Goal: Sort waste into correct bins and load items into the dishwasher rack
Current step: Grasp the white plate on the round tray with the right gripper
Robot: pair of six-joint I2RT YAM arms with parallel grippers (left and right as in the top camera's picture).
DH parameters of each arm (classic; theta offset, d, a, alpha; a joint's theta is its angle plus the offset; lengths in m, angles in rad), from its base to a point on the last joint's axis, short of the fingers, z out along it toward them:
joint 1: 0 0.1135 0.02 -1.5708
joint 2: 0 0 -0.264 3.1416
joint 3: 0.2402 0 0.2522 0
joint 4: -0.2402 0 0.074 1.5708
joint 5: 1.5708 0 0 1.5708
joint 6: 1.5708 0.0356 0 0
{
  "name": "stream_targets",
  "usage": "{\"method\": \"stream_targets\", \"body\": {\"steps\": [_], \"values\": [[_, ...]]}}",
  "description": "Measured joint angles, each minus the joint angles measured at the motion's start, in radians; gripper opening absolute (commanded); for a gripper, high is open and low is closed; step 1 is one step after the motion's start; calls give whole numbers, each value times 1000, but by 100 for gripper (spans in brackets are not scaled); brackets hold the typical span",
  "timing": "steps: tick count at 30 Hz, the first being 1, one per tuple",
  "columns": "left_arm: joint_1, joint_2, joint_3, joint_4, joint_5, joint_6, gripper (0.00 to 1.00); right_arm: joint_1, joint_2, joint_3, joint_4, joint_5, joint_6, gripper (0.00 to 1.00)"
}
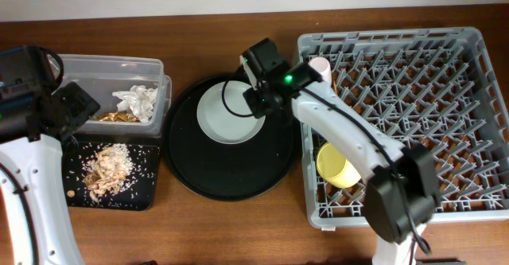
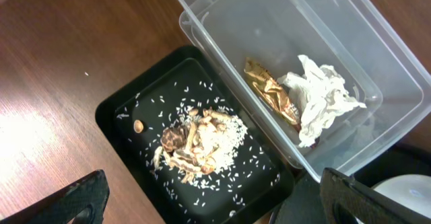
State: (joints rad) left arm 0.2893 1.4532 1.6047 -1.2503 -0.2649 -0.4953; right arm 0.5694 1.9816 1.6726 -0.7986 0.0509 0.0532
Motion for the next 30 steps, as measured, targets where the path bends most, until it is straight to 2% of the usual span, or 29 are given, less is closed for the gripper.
{"method": "stream_targets", "body": {"steps": [4, 11, 13, 15, 16, 17, 23, 25, 26, 28, 30], "values": [[0, 0, 0, 0, -1, 0, 99, 0, 111, 0, 80, 32, 10, 35], [0, 0, 0, 0, -1, 0, 100, -29, 224, 0, 93, 27, 101, 34], [0, 0, 0, 0, -1, 0, 99, -45, 242, 0, 92, -10, 107, 28], [0, 0, 0, 0, -1, 0, 100, -48, 250, 0, 91, -29, 111, 17], [0, 0, 0, 0, -1, 0, 99, -48, 250, 0, 91, -37, 113, 16], [0, 0, 0, 0, -1, 0, 99, -48, 250, 0, 92, -42, 117, 4], [0, 0, 0, 0, -1, 0, 99, -51, 239, 15, 93, -74, 131, 4], [0, 0, 0, 0, -1, 0, 99, -52, 161, 16, 39, -19, 105, 4], [0, 0, 0, 0, 0, 0, 99, -52, 68, 26, 24, 14, 91, 4], [0, 0, 0, 0, -1, 0, 99, -53, -131, 32, -11, 128, 48, 4], [0, 0, 0, 1, -1, 0, 99, -64, -441, 89, -25, 332, -35, 4]]}}
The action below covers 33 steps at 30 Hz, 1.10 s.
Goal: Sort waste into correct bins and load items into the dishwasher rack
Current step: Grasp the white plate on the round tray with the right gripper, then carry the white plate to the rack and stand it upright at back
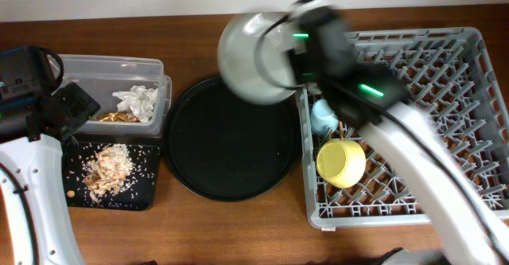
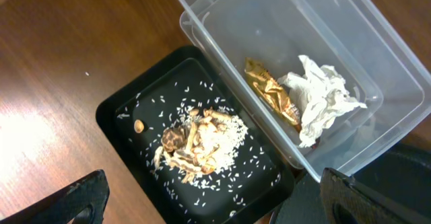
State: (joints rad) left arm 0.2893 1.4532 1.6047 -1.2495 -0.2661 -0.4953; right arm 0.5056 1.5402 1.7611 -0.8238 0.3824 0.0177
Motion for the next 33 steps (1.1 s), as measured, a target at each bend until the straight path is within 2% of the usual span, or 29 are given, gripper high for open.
{"method": "stream_targets", "body": {"steps": [3, 5, 9, 16, 21, 28, 32, 33], "values": [[0, 0, 0, -1, 0, 0, 99, -82, -217, 26, -71, 280, -149, 4], [0, 0, 0, 0, 0, 0, 99, -166, -214, 24, -155, 392, -204, 4], [0, 0, 0, 0, 0, 0, 99, -278, -76, -2, -320, 448, -228, 4], [0, 0, 0, 0, 0, 0, 99, -287, 185, -5, -425, 466, -123, 4], [0, 0, 0, 0, 0, 0, 99, -287, 343, -6, -413, 562, -103, 4], [0, 0, 0, 0, 0, 0, 99, -285, 369, -6, -289, 536, -100, 5], [0, 0, 0, -1, 0, 0, 99, -266, 369, -6, -236, 505, -98, 27], [0, 0, 0, 0, 0, 0, 99, -262, 369, -7, -221, 485, -99, 42]]}}
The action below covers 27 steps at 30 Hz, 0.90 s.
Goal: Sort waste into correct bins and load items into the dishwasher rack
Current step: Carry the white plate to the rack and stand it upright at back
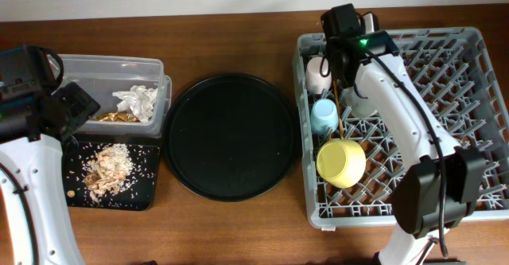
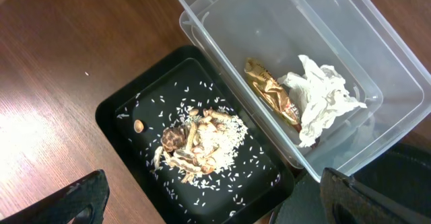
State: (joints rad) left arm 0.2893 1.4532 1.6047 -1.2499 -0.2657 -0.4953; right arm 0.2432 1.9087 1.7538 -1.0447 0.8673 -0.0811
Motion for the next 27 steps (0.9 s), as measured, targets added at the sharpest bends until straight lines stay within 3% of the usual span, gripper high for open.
{"method": "stream_targets", "body": {"steps": [1, 3, 5, 6, 8, 12, 15, 27], "values": [[0, 0, 0, 0, 0, 0, 99, 1, 0, 0, 6, -19, -1, 58], [0, 0, 0, 0, 0, 0, 99, 1, 0, 0, 14, -35, 0, 63], [0, 0, 0, 0, 0, 0, 99, 1, 0, 1, 29, -47, 6, 81], [0, 0, 0, 0, 0, 0, 99, 1, 0, 5, 29, -48, 15, 83], [0, 0, 0, 0, 0, 0, 99, 1, -4, 50, 28, -136, 71, 98], [0, 0, 0, 0, 0, 0, 99, 1, -110, 155, 29, -623, 105, 98], [0, 0, 0, 0, 0, 0, 99, 1, -131, 163, 28, -797, 108, 98], [0, 0, 0, 0, 0, 0, 99, 2, -125, 163, 28, -877, 111, 98]]}}
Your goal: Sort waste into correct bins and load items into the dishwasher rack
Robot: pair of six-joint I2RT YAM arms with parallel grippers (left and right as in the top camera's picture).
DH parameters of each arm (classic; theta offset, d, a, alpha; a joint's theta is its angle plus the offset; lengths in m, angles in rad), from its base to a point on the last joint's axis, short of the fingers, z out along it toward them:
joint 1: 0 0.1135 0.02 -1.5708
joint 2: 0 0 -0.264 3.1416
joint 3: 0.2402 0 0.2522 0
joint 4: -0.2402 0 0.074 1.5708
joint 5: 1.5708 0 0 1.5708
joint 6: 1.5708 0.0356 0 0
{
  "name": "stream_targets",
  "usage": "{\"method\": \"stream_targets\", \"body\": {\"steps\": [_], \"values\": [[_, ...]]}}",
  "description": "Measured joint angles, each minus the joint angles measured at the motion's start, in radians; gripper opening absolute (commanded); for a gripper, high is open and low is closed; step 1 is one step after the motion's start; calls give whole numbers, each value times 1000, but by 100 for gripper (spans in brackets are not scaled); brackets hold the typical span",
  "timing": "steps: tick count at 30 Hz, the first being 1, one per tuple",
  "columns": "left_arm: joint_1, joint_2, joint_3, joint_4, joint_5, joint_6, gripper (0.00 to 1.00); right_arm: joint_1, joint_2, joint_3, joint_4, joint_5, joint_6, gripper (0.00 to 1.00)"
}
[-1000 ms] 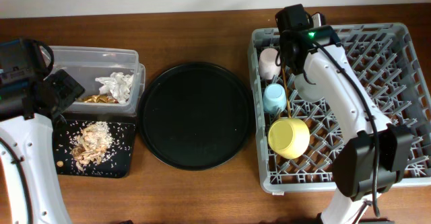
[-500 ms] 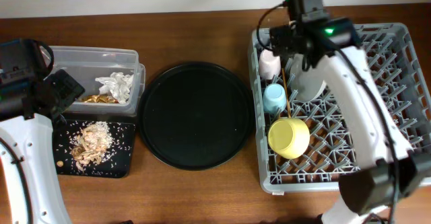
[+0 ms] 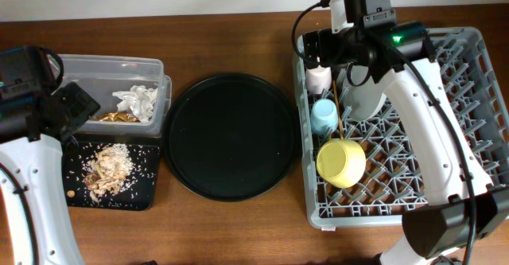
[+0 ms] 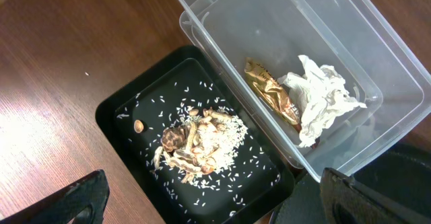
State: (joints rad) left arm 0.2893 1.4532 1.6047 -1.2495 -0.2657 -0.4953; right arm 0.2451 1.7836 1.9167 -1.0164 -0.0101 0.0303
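Note:
A white plate (image 3: 367, 99) stands on edge among the tines of the grey dishwasher rack (image 3: 469, 177). My right gripper (image 3: 324, 48) hovers over the rack's far left corner above a pink cup (image 3: 318, 79), apart from the plate, jaws looking spread and empty. A blue cup (image 3: 324, 115) and a yellow bowl (image 3: 340, 163) sit in the rack's left column. My left gripper (image 4: 215, 210) is open and empty above the black food tray (image 4: 128, 113) of rice and scraps (image 4: 199, 143). The clear bin (image 4: 337, 29) holds crumpled tissue (image 4: 323, 99) and a gold wrapper (image 4: 269, 93).
The round black tray (image 3: 231, 138) lies bare between the bins and the rack. A thin wooden stick (image 3: 338, 110) lies in the rack beside the cups. The clear bin (image 3: 87, 66) and the food tray (image 3: 151, 193) sit at the table's left, under the left arm.
My right gripper has come away from the plate, which stays upright in the rack, and now sits higher over the rack's far left corner. The left arm has not moved.
The white plate lay on the round black tray with my right gripper at its rim. Then the plate was in the air, carried toward the rack. Then it stood in the rack's tines with the gripper at it. Now the gripper is off it.

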Motion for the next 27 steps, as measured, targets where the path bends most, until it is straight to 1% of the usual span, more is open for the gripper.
{"method": "stream_targets", "body": {"steps": [3, 5, 8, 9, 10, 11, 13, 15, 17, 19, 21, 23, 24, 26, 27], "values": [[0, 0, 0, 0, 0, 0, 99, 3, -31, -2, 0, -2, 0, 98], [0, 0, 0, 0, 0, 0, 99, 4, -140, -4, -2, -5, 0, 99], [0, 0, 0, -2, 0, 0, 99, 6, -369, -3, 0, -8, 0, 98], [0, 0, 0, 0, 0, 0, 99, 5, -482, -2, 1, -8, 0, 98], [0, 0, 0, -2, 0, 0, 99, 5, -544, 0, 1, -10, 0, 98], [0, 0, 0, -1, 0, 0, 99, 5, -645, 2, 1, -6, 0, 99], [0, 0, 0, -2, 0, 0, 99, 5, -780, 0, 0, 1, -1, 98], [0, 0, 0, -3, 0, 0, 99, 3, -949, -28, 5, 10, -9, 99], [0, 0, 0, -3, -1, 0, 99, -19, -1144, -134, 10, 13, -35, 98], [0, 0, 0, 0, 0, 0, 99, -53, -1337, -294, 31, 16, -58, 98], [0, 0, 0, -1, 1, 0, 99, -86, -1500, -473, 116, 18, -68, 98], [0, 0, 0, -1, 1, 0, 99, -117, -1667, -703, 202, 20, -73, 98], [0, 0, 0, -2, 0, 0, 99, -138, -1753, -868, 268, 18, -76, 98], [0, 0, 0, -1, 0, 0, 99, -159, -1763, -1009, 318, 6, -76, 98], [0, 0, 0, 0, 0, 0, 99, -167, -1762, -1114, 492, -11, -76, 98]]}}
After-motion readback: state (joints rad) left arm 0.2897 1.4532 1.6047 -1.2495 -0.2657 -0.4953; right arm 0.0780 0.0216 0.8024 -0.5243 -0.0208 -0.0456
